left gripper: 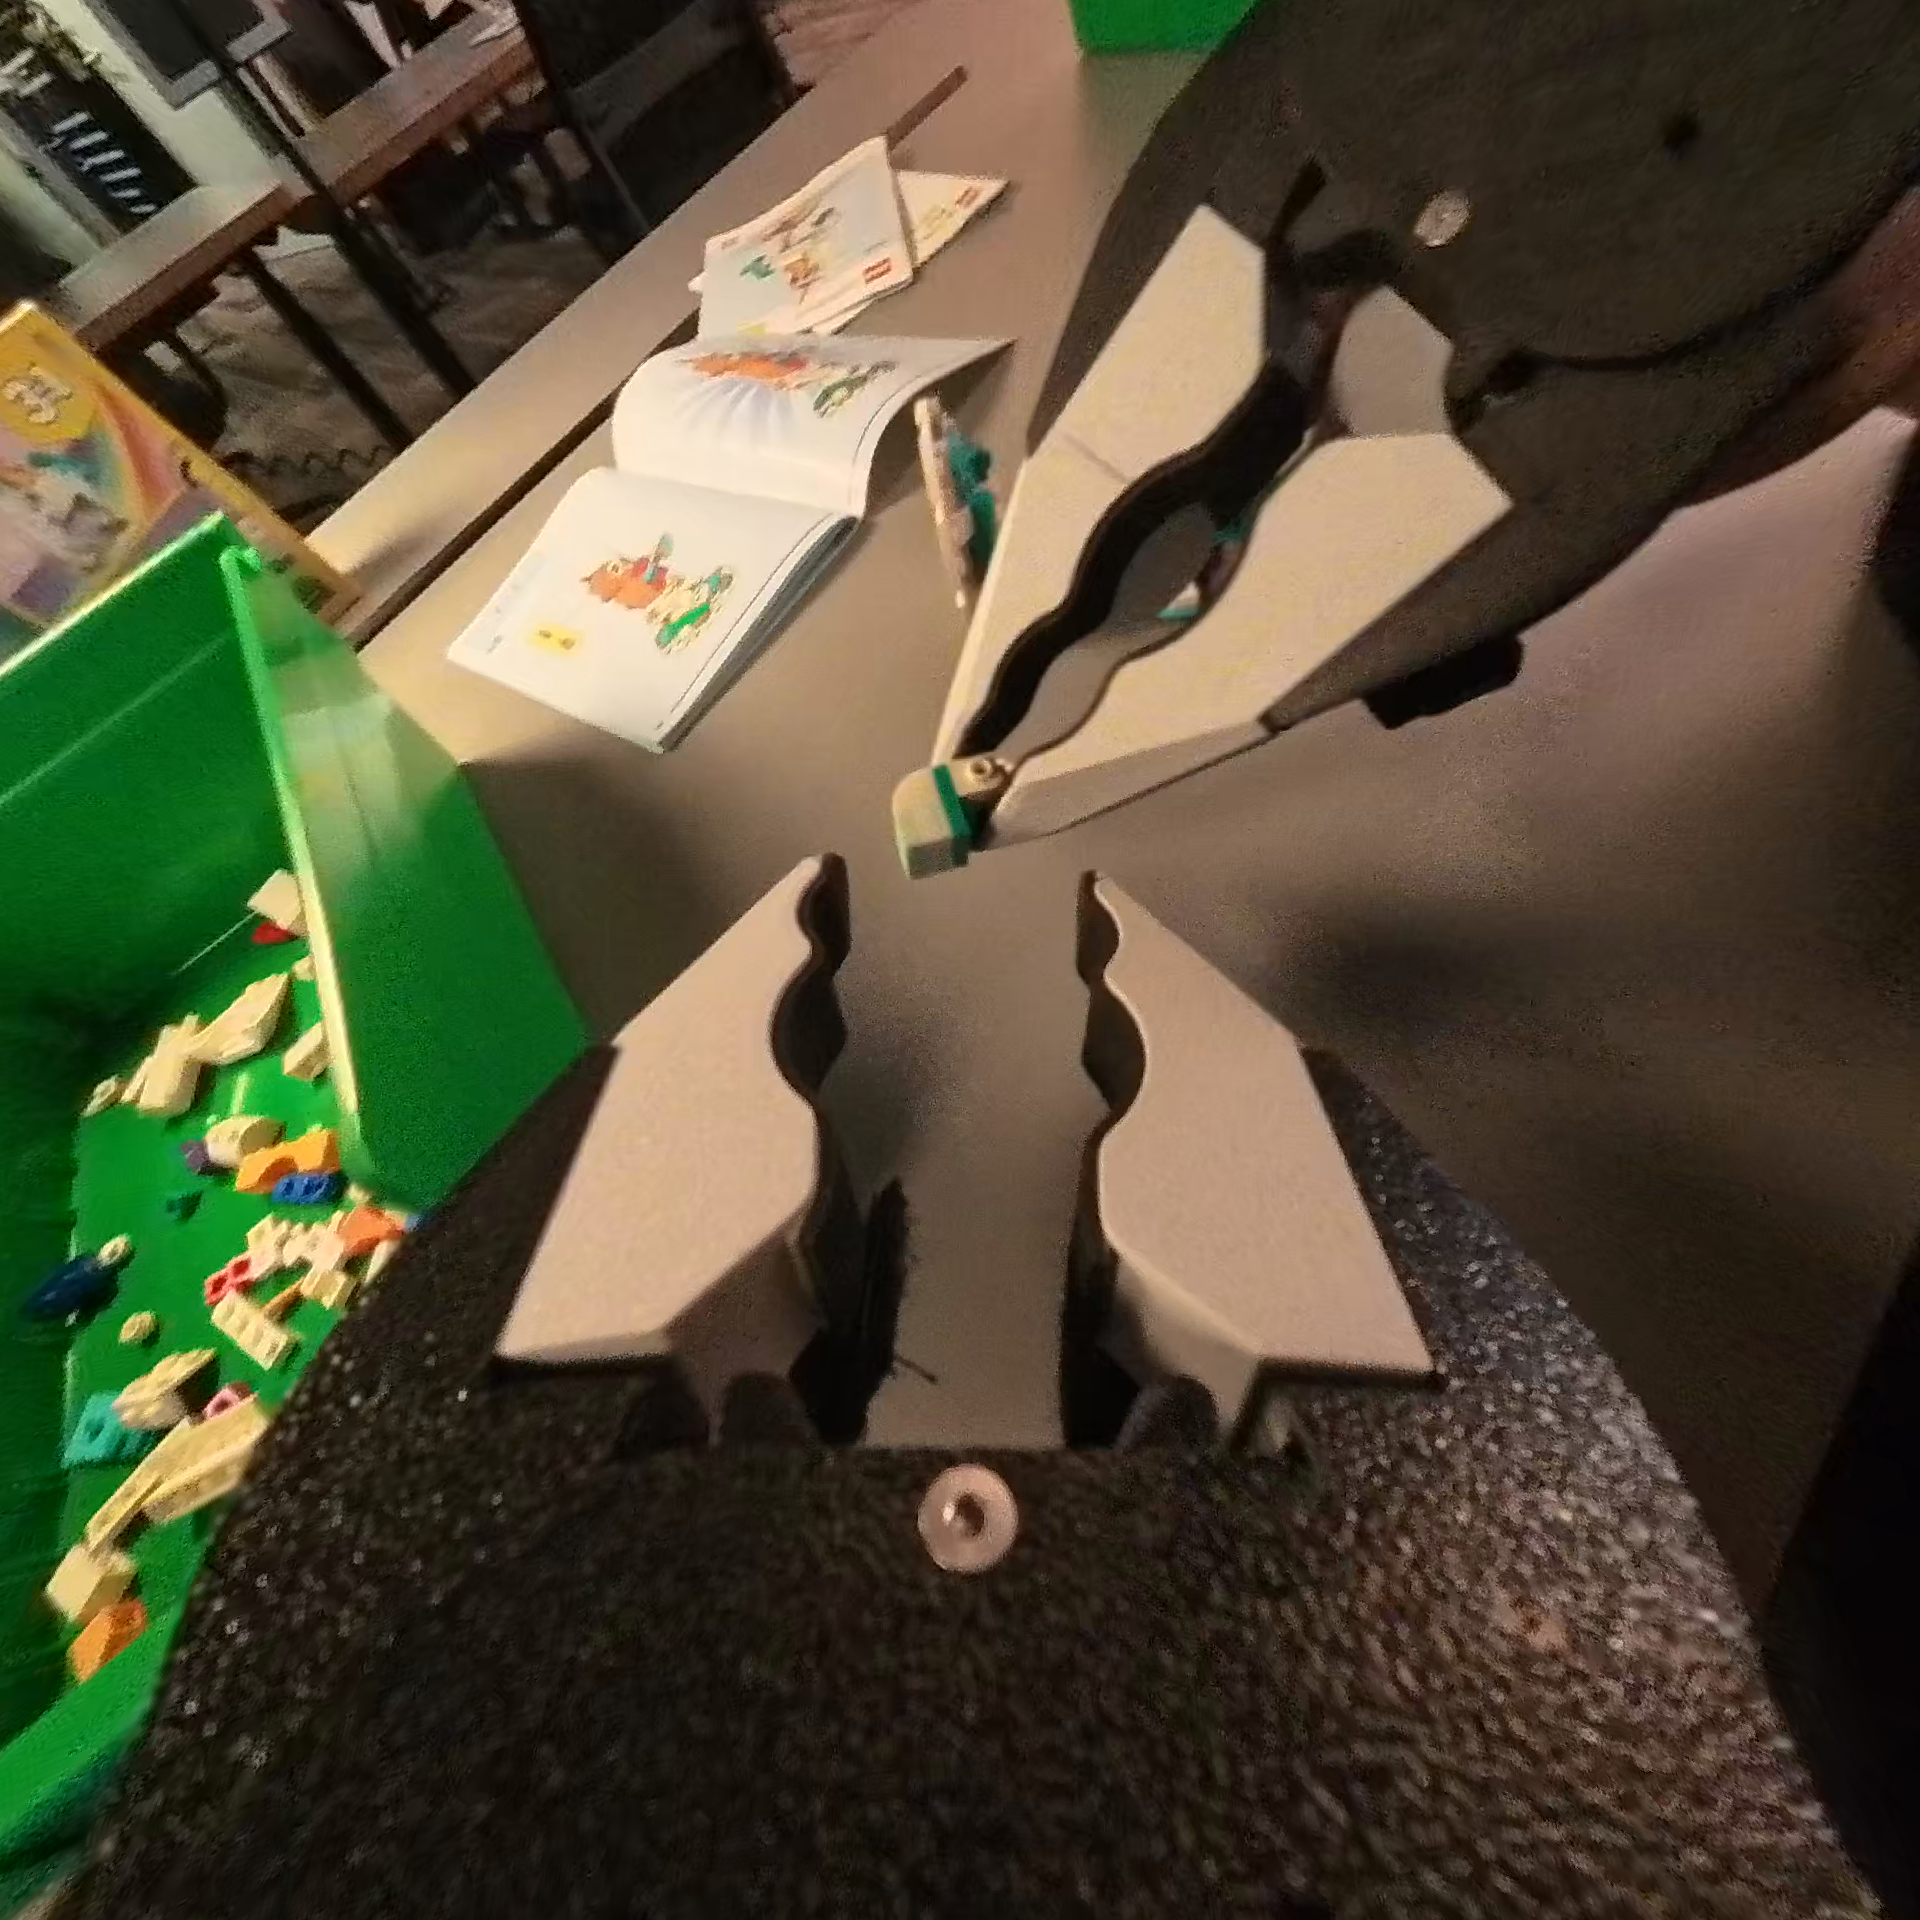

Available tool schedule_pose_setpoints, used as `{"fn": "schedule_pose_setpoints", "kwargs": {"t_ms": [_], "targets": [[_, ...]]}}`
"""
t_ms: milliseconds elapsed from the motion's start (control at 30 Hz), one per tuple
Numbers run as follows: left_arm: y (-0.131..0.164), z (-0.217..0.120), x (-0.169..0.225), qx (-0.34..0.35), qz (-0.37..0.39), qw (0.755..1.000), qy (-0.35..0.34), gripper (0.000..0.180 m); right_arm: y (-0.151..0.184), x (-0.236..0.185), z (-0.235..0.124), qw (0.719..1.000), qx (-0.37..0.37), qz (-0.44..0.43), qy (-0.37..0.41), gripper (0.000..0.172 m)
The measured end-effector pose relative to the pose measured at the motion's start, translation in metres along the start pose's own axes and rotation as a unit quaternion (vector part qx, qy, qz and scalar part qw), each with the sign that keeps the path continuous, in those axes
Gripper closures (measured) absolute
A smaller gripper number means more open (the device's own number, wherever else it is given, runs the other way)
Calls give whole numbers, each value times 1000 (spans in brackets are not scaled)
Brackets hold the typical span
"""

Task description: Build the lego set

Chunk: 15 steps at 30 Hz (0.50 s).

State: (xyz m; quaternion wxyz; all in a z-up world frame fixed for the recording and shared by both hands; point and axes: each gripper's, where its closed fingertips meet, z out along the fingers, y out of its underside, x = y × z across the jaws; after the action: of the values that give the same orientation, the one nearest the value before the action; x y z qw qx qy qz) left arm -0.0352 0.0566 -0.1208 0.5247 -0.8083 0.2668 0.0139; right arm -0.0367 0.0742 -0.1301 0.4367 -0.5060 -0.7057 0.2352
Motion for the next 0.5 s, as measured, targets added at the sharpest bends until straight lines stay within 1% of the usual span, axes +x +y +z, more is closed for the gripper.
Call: {"fn": "schedule_pose_setpoints", "kwargs": {"t_ms": [133,233,433,500], "targets": [[-6,3,9,5,37,999,27,141,-4,-13,-17,997,6,-73,-8,164],[-10,3,18,8,62,997,47,147,-5,-18,-23,994,7,-110,-10,164],[-8,3,25,-2,95,994,58,162,-6,-22,-27,988,1,-156,-10,164],[-7,3,25,-7,107,992,59,164,-4,-24,-28,986,-4,-168,-12,164]]}}
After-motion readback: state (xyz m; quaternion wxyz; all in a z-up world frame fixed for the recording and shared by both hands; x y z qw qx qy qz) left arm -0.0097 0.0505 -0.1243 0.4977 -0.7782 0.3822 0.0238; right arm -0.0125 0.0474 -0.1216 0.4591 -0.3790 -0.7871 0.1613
